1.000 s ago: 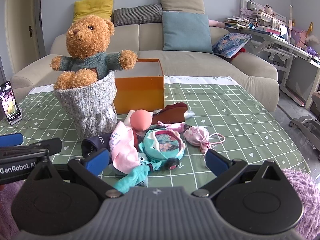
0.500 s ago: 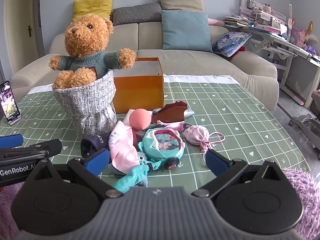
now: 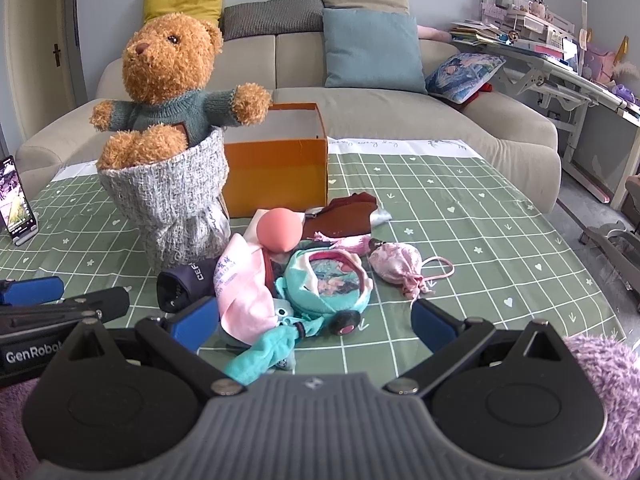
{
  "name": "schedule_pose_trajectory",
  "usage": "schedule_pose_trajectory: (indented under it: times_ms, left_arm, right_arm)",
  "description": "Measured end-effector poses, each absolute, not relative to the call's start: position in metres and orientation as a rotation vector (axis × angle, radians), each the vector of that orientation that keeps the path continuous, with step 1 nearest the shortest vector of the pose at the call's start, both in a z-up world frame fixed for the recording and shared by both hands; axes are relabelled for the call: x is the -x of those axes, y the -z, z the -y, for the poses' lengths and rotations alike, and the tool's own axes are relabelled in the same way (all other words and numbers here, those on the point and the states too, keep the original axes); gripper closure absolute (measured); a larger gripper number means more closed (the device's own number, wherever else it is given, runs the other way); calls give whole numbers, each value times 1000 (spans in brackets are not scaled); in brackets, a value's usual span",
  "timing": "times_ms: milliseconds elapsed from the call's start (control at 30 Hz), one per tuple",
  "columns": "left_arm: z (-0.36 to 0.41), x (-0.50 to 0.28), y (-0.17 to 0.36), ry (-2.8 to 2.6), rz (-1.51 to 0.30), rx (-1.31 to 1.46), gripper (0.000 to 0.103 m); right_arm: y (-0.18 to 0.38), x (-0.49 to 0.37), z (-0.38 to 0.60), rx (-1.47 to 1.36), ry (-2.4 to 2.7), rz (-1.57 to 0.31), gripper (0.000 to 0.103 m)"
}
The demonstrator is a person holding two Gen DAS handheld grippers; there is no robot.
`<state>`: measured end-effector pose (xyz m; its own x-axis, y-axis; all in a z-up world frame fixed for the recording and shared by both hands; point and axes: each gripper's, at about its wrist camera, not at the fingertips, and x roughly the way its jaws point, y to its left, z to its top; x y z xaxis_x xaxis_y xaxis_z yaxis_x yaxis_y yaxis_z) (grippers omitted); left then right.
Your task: Organize soft objects
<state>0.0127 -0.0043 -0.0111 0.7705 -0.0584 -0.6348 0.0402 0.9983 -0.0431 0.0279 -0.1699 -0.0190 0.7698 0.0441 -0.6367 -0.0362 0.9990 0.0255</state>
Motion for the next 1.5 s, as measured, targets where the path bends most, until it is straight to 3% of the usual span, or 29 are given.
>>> schedule_pose_trajectory:
  times_ms: [500,667,733,833,900,1100,1167,1233,1433,1500]
  left_arm:
    - [1,-20,18,42,-734,31,18]
    - [-2,-23,16,73,-745,63,31]
    - [-6,-27,14,109,-760,97,41]
    - [-7,-37,12,169,-802,97,57]
    - [-5,-44,11,196,-810,73,58]
    - [1,-79,14,255,-825,-33,56]
    - [5,-92,21,268,-808,-100,49]
    - [2,-103,30,282,-803,-100,34]
    - [-14,-124,58,267,-837,-33,34]
    - [-14,-129,65,269,-854,-16,35]
  right_arm:
    - [25,-36,170,-20,-37,-723,3]
    - [25,-42,173,-23,-26,-739,3]
    - [25,-48,179,-50,-37,-767,4]
    - [22,-61,185,-80,-84,-806,19]
    - [21,-71,186,-84,-120,-815,30]
    - [29,-109,167,-9,-278,-841,45]
    - [37,-119,157,20,-340,-847,48]
    - [45,-124,148,60,-374,-831,51]
    - [62,-135,139,68,-424,-835,56]
    - [66,-138,135,69,-429,-846,66]
